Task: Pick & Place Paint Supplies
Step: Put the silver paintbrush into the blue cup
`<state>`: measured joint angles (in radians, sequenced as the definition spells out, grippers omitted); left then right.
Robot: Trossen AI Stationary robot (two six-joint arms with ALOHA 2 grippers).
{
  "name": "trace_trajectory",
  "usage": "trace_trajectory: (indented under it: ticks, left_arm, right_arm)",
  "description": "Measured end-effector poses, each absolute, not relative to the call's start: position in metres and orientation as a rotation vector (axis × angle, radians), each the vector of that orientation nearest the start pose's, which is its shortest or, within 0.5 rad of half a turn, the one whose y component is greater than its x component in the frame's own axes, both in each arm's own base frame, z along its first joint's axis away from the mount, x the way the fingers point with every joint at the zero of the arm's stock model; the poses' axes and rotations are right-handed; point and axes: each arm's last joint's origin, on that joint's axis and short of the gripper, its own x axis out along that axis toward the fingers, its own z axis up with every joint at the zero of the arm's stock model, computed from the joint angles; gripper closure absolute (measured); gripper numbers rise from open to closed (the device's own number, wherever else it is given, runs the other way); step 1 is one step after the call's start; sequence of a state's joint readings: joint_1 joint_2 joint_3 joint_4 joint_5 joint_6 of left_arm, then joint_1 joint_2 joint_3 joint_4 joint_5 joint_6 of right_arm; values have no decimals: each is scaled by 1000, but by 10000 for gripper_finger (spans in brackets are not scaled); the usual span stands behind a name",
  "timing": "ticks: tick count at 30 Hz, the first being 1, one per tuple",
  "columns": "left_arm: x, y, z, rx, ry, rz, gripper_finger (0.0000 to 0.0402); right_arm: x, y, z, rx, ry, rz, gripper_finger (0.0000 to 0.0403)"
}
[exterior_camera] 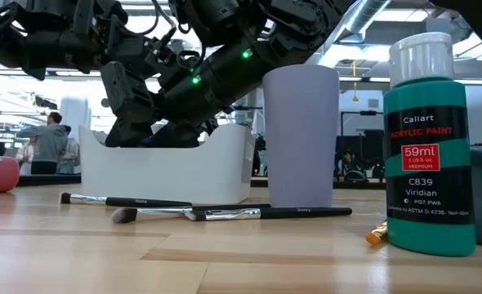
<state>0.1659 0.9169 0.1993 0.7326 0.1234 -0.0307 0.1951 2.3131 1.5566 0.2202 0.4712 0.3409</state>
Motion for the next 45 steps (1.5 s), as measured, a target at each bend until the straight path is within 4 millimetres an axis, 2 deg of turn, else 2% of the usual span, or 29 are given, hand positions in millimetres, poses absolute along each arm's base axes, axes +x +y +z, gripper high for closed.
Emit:
trace_trajectory:
  ticks: [14, 19, 33, 45]
  left_arm:
    - [178, 26, 198, -29, -15, 42, 193]
    - [178, 26, 198, -29, -15, 42, 193]
    - [178, 26, 198, -28, -13, 44, 193]
    - [178, 27, 197, -18, -2, 62, 193]
  right_arm:
    - [491, 84, 129, 146, 453, -349, 143]
    - [491, 84, 136, 133, 439, -342, 143]
    - [483, 82, 187, 72, 386, -324, 143]
    - [459, 85, 235, 26, 433, -298, 143]
